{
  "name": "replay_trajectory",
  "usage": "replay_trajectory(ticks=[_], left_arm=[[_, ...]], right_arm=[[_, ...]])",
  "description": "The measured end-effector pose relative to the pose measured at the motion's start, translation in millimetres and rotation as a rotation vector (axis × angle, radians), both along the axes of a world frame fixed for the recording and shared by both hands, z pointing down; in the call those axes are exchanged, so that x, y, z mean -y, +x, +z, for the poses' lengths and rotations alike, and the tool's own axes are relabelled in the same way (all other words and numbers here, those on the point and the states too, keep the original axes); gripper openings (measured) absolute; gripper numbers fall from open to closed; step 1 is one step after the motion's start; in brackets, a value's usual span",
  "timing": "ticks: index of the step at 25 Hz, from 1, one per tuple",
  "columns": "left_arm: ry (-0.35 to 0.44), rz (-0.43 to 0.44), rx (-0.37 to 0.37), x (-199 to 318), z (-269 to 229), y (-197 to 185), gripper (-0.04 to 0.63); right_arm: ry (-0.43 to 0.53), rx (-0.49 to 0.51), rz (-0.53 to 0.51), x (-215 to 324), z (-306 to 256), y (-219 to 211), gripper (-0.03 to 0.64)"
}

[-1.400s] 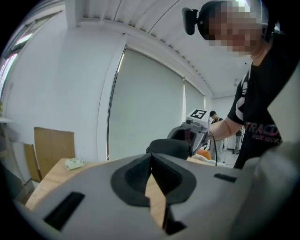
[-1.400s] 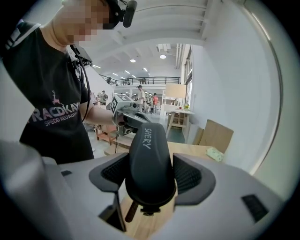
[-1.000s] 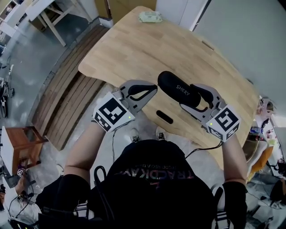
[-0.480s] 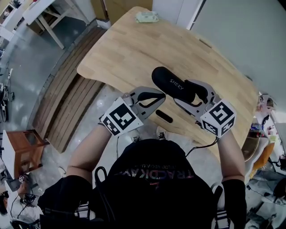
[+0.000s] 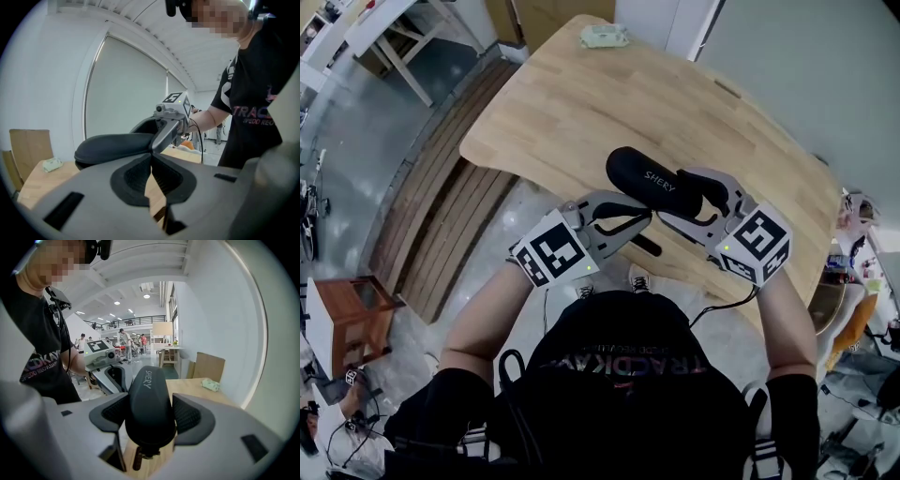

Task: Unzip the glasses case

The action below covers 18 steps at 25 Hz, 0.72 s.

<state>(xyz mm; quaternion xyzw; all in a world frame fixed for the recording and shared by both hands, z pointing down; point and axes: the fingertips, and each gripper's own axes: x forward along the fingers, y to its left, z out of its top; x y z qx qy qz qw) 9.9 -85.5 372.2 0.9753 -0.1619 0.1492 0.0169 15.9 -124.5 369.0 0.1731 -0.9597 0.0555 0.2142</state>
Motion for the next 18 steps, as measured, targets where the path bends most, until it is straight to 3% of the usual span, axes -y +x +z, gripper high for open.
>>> replay_trajectory(ticks=[5,9,12,14,18], left_arm=[[-0.005,0.013,-0.047,-5.3,-7.9,-12.5,0.014],[-0.097,-0.046,-0.145,-1.6,-11.0,-50.3,0.026],[-0.150,-0.107,-0.226,10.1,-19.2,-78.5,0.185],[-0.141,-0.120,-0.234,16.1,-27.3,-83.9,0.228],[-0.119,0.003,-0.196,7.2,-39.2,-62.1,0.342]], right_arm=[[0.001,0.017,-0.014,-5.3,-5.5,-0.1,0.310],[-0.003,0.066,-0.046,-9.8,-17.2,5.5,0.310],[-0.004,0.087,-0.120,-21.5,-23.7,6.8,0.310],[-0.003,0.076,-0.170,-29.6,-24.1,5.2,0.310],[0.001,0.054,-0.248,-42.0,-23.4,-2.7,0.310]])
